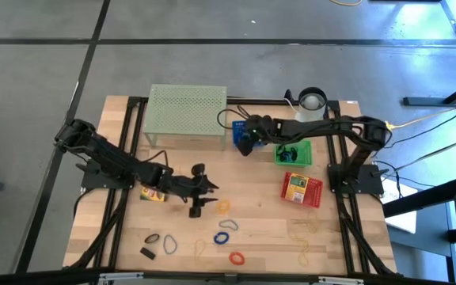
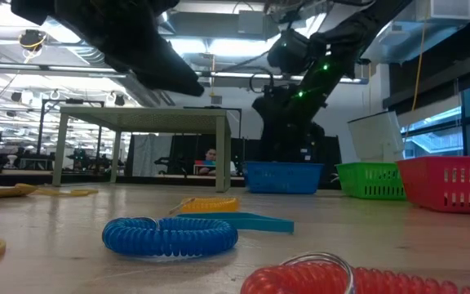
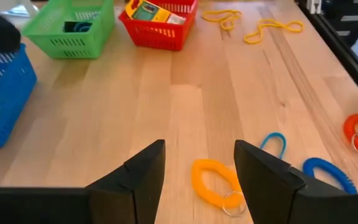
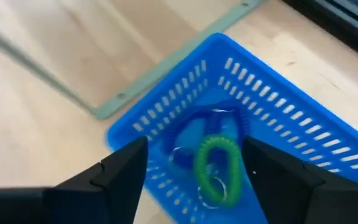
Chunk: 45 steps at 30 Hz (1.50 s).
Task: Pick & Place Office Desk Supplies
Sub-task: Put the yellow spring keychain into the blue bin
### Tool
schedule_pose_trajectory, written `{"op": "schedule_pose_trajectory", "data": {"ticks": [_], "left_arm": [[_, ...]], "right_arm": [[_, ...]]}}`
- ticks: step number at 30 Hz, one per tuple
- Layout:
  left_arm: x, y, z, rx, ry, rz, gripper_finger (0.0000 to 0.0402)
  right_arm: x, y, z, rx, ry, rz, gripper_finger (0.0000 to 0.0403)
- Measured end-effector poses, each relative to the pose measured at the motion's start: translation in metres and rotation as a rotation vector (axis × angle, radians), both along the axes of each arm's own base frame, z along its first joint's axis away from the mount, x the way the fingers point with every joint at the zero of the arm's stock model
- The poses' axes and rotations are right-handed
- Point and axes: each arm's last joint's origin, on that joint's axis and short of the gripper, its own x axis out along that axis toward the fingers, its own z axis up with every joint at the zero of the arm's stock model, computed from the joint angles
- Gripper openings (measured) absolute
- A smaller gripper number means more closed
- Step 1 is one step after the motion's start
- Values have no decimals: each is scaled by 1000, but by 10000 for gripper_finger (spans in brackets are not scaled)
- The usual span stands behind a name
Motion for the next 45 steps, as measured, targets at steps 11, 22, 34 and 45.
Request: {"op": "schedule_pose_trajectory", "data": {"ticks": [11,22,34,45], "left_arm": [[12,4,-32,-1,118,-84,187],[32,-9,-80,-3,155,-315,196],[60,-7,-92,26,319,-357,186],[56,14,-96,53,432,-294,108]], "right_arm": [[-7,42,33,157,-81,213,240],[-3,86,32,159,-68,342,221],[-3,93,32,125,-63,337,219],[-3,93,32,119,-62,334,219]]}}
